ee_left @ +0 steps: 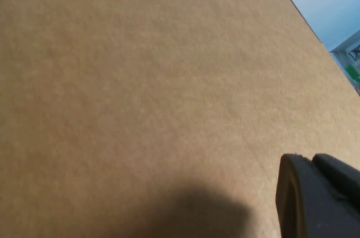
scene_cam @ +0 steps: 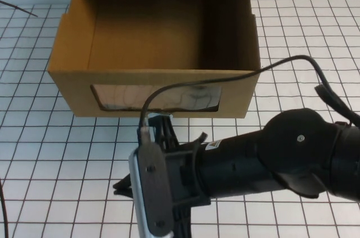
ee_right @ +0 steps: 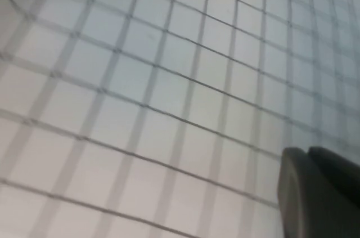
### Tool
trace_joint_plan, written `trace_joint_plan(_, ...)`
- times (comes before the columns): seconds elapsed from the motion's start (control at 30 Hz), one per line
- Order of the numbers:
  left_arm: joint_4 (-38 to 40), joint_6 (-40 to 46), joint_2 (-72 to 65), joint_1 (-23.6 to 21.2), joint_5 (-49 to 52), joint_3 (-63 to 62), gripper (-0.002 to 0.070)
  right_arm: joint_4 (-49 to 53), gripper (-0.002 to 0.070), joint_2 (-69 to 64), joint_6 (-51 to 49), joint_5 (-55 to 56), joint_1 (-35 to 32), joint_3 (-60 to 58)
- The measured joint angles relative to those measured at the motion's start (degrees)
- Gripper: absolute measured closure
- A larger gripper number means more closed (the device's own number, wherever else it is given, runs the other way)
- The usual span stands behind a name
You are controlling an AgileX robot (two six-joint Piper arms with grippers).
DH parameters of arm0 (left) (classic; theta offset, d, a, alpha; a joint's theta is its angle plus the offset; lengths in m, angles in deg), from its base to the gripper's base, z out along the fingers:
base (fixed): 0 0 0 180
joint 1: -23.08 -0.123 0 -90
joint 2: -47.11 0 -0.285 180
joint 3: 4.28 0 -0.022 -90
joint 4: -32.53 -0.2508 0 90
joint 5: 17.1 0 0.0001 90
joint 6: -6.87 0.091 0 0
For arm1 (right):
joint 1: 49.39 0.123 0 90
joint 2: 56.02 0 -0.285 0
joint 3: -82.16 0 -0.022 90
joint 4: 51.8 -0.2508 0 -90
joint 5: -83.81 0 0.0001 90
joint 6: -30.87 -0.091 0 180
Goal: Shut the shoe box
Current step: Close the shoe box with your right arm
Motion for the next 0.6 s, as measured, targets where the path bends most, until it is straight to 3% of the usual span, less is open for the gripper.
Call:
trace_joint_plan(0.27,-0.4,-0.1,0.0,0.0,0.2,-0.2,0.0677,-10.6,0.0691,-3.0,34.7,11.2,0.0,0.4)
trace_joint_plan(0.4,-0.6,-0.3,0.0,0.0,0.5,-0.4,0.0677,-13.2,0.0691,-7.0,44.9,14.9,0.0,2.6)
trace_joint_plan(0.6,-0.6,-0.9,0.0,0.0,0.7,-0.4,0.0677,-14.2,0.0692,-13.4,48.7,13.7,-1.9,9.6)
